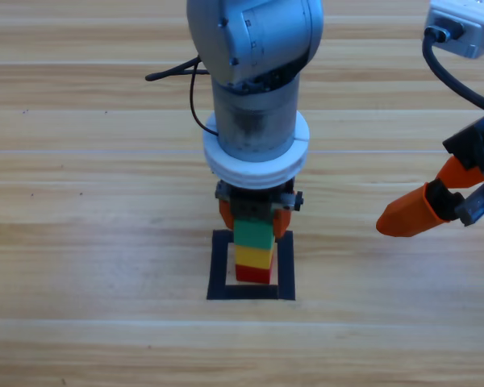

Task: Stack the blocks in the rectangular block: red at the bottom, yellow in the middle, green on top

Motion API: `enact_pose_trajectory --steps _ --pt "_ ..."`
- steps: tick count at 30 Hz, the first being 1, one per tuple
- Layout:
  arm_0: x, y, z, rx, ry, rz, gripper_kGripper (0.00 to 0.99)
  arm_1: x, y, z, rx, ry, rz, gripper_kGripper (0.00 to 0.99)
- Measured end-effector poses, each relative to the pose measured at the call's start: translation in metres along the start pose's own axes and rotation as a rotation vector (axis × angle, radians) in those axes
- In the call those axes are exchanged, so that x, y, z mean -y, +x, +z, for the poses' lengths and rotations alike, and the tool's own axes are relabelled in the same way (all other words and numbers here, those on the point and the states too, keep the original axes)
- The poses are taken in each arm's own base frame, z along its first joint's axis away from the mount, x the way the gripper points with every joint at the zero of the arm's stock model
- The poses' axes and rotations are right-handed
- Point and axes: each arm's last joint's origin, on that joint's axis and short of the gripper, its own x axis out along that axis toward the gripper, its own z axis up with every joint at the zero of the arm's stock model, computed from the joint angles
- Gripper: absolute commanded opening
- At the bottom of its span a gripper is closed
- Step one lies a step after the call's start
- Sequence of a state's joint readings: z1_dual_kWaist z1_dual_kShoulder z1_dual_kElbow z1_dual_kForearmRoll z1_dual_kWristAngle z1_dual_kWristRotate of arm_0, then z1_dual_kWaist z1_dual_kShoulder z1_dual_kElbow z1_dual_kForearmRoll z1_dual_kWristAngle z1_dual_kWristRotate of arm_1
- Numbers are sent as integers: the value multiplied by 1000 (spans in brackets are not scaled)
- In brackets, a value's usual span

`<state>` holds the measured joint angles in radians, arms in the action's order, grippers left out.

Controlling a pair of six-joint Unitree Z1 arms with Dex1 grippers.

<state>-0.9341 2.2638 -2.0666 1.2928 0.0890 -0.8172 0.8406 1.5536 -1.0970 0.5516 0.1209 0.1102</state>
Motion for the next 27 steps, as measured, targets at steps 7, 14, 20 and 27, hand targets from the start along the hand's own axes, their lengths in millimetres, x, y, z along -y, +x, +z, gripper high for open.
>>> enact_pose_trajectory --steps 7,14,20,27 --pt "0 0 0 3 -5 -2 411 0 0 0 0 0 3 989" --pt "1 0 1 4 -6 -2 598 0 0 0 0 0 3 989" --pt "1 0 2 8 -11 2 627 0 -1 0 3 1 3 989" --pt "1 0 2 13 -18 6 652 -1 -3 0 9 0 4 989"
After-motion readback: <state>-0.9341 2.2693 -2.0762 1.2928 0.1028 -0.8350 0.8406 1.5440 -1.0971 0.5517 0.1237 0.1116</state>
